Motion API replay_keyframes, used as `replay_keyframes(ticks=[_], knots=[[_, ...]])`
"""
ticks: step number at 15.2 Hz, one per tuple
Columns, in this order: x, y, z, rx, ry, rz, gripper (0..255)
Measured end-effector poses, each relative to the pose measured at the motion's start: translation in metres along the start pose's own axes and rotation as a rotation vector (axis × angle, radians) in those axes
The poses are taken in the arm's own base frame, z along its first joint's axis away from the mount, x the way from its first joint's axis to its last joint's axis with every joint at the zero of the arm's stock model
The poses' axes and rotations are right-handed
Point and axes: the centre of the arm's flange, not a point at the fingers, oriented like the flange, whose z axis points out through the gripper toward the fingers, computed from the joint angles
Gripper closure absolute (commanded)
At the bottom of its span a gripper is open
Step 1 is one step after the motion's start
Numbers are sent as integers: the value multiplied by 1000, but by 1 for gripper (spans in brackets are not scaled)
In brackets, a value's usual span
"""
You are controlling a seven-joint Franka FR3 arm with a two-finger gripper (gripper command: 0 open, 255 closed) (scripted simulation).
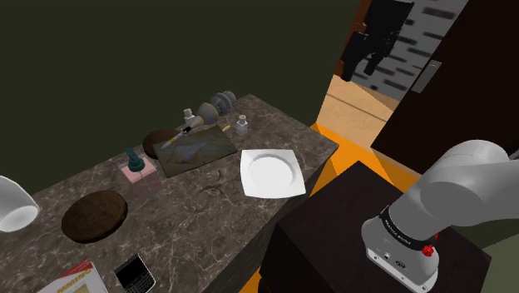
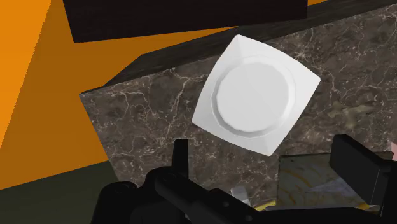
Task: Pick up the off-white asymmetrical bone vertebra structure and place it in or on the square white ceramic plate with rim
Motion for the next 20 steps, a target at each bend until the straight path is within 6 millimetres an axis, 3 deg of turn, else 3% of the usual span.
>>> replay_keyframes(ticks=[3, 6, 20], knots=[[2, -10, 13, 1, -3, 1, 0], [16, -35, 36, 4, -11, 4, 0], [67, -154, 169, 18, -44, 20, 0]])
